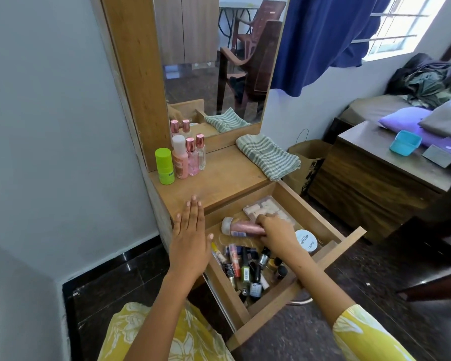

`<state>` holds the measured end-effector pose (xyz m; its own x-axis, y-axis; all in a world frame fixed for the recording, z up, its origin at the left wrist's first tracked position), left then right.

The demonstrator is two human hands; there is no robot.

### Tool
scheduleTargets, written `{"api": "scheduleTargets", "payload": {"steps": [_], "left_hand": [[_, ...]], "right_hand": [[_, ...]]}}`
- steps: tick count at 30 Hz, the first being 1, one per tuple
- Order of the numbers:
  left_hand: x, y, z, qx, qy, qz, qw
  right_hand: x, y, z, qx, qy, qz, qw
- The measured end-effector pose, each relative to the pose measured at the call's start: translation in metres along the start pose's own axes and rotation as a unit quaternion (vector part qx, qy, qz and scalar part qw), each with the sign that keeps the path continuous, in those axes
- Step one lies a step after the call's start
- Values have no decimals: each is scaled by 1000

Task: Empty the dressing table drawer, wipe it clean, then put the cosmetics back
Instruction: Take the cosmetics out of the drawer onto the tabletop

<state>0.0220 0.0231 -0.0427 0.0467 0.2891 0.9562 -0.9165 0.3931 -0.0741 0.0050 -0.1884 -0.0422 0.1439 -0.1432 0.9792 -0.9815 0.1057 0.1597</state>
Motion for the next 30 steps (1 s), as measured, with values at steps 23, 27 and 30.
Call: {"api": "scheduleTargets", "payload": {"steps": [23, 27, 30], "left_hand": [[70, -8, 7, 36, 483, 48, 874], [67, -16, 8, 82, 452, 193, 867], [61, -20, 10, 66, 415, 256, 871]], "right_hand": [[56, -3, -67, 192, -170, 532, 807], [47, 8, -92, 125, -430, 376, 811], [40, 11, -102, 110, -522, 248, 809]]}}
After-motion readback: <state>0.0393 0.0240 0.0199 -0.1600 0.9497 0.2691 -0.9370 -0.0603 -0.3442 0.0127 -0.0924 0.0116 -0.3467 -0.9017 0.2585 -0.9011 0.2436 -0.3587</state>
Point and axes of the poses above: each hand's wrist, its own y-axis away from the middle knuckle, its own x-axis out of the back of the hand, z = x × y, the point moved 1 cm from there along -y, towards the middle knuckle, and after that the axes turned 6 degrees about -z, right-handed, at the moved point
